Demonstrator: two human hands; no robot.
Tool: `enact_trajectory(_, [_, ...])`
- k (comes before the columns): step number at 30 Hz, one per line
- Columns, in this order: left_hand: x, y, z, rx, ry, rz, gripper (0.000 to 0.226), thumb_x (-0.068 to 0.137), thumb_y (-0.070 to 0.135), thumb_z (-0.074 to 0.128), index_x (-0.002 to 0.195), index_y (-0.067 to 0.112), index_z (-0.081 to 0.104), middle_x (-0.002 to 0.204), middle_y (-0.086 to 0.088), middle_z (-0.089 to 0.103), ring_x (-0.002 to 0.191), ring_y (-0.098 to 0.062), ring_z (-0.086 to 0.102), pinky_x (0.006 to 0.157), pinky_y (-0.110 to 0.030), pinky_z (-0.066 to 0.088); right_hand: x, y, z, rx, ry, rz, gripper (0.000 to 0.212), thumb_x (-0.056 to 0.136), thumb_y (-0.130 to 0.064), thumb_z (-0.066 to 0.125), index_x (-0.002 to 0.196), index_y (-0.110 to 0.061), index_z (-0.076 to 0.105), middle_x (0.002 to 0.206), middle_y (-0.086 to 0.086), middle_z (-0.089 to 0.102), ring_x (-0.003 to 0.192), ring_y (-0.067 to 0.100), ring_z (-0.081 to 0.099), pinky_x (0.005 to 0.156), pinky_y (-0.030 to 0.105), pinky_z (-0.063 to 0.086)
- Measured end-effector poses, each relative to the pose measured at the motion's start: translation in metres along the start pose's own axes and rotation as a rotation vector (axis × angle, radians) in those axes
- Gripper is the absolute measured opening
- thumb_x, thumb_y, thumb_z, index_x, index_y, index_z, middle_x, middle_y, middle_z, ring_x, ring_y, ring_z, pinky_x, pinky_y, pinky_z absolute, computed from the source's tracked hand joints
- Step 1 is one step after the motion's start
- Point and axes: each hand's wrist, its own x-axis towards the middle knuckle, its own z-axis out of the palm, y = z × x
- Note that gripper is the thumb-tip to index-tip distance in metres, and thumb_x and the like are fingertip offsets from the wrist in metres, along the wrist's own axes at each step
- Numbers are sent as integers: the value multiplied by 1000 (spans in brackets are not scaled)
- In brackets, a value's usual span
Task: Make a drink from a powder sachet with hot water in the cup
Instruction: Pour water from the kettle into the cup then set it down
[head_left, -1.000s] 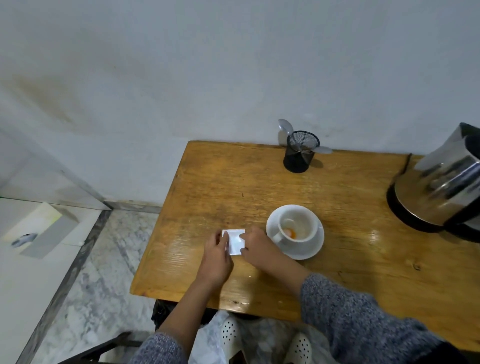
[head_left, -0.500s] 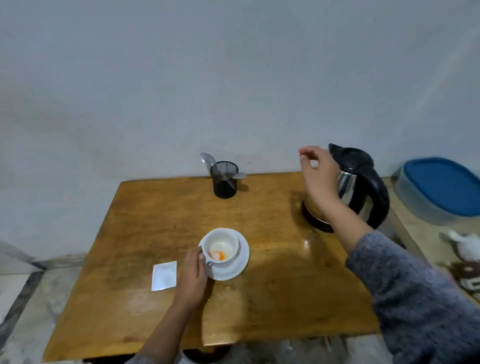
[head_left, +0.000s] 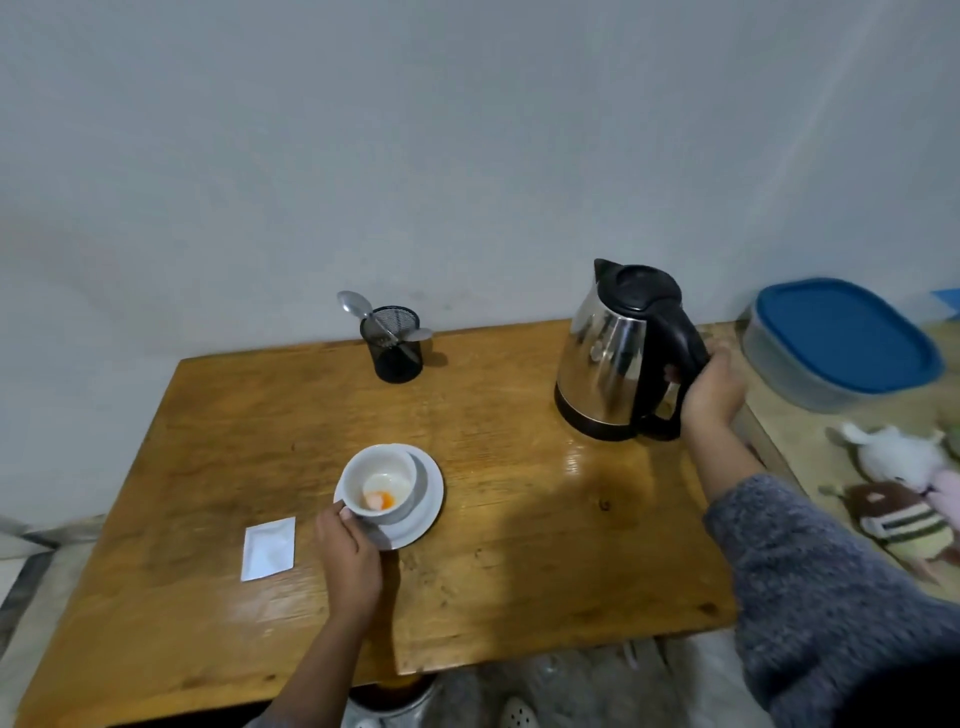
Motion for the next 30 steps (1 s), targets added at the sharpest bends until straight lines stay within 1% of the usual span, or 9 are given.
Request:
enact_trajectory(2, [3,-2,0,11,0,0,22,98,11,31,97,-3,49,99,-20,48,90,-24,42,79,-34,31,-1,6,1,32,-60,72,36,95,-34,36,77,-14,59,63,3,62,42,9,54,45,17,45])
enact_trajectory(5, [7,-3,-2,23,-28,30,23,98,11,31,101,-3,50,99,-17,49,91,-22,43,79,-31,31,1,8,1,36,-74,84,34,94,-32,37,70,-15,53,55,3,53,31,7,44,40,22,38])
enact_trajectory(8, [16,-2,-8,30,-85,48,26,98,12,32,105,-4,51,99,-12,48,92,-21,44,78,-30,31,2,7,3,52,-72,95,33,94,-31,36,68,-15,50,54,3,49,34,10,43,41,26,35])
enact_trajectory(12, [30,-8,-16,1,-184,42,21,99,18,33,99,8,51,98,-11,53,92,-24,49,78,-35,38,0,6,3,31,-72,119,37,93,-35,36,66,-16,52,55,2,49,41,13,42,43,25,34])
enact_trajectory(15, [35,-9,-17,6,-205,22,22,99,18,33,95,9,53,97,-12,54,92,-25,51,77,-35,39,-5,1,7,52,-40,128,38,92,-34,37,62,-16,52,54,1,50,42,13,43,44,26,35])
enact_trajectory(20, [38,-6,-16,10,-240,-26,22,98,21,34,102,11,54,103,-11,57,97,-25,54,81,-36,43,-19,-19,13,78,-9,138,38,89,-32,40,57,-18,52,52,0,52,43,13,45,46,26,37])
enact_trajectory(24, [42,-4,-26,-12,-322,-44,20,98,17,36,101,11,55,101,-11,58,99,-28,55,79,-35,42,-30,-42,12,72,-33,82,34,87,-30,40,58,-18,52,51,1,52,41,14,43,43,28,36])
enact_trajectory(28, [45,1,-40,-34,-477,-64,18,95,13,44,108,10,56,106,-9,59,101,-25,54,80,-34,40,-49,-70,15,-17,-102,-49,33,86,-30,40,60,-15,54,52,2,54,41,15,45,42,26,37])
enact_trajectory(30, [49,4,-47,-7,-544,-50,15,93,12,47,106,11,55,106,-10,60,100,-25,55,78,-32,40,-63,-79,17,-52,-124,-99,34,88,-30,41,59,-15,54,52,3,55,41,15,46,43,26,37])
